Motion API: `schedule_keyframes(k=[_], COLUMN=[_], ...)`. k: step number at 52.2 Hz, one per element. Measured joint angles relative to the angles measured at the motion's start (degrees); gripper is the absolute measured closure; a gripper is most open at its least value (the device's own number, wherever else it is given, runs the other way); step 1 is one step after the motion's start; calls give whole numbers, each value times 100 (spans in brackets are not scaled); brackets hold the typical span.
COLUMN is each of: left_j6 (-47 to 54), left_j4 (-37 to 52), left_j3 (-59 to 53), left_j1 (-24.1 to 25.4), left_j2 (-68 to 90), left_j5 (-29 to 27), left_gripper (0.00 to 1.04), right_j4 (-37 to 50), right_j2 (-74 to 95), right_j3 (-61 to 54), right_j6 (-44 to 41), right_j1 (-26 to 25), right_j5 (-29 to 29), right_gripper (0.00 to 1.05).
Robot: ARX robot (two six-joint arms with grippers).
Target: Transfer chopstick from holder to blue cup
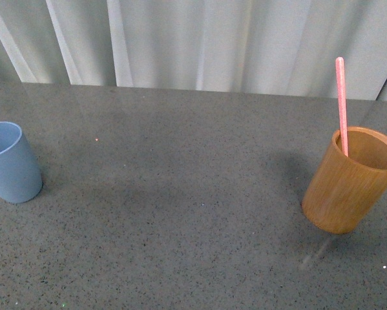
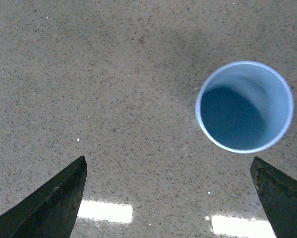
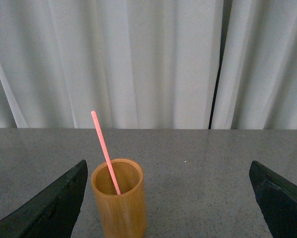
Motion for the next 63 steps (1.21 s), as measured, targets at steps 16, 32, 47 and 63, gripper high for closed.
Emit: schedule_keyframes(k=[16, 32, 47, 63], left_j6=[-66, -212, -374, -533], left_j4=[48, 227, 431, 568], left_j3=[544, 636, 623, 719], left_j1=[-57, -216, -339, -334], left_j2=[872, 1281, 1576, 2096], left_j5=[-273, -415, -522, -769], left_gripper=[7, 7, 7, 7], right_j4=[0, 0, 0, 0], right_j2=[0, 0, 0, 0], right_j3=[0, 0, 2, 0], right_j6=[0, 0, 0, 0], right_j1=[0, 0, 0, 0], right_j5=[0, 0, 0, 2], right_gripper=[10, 10, 10, 10])
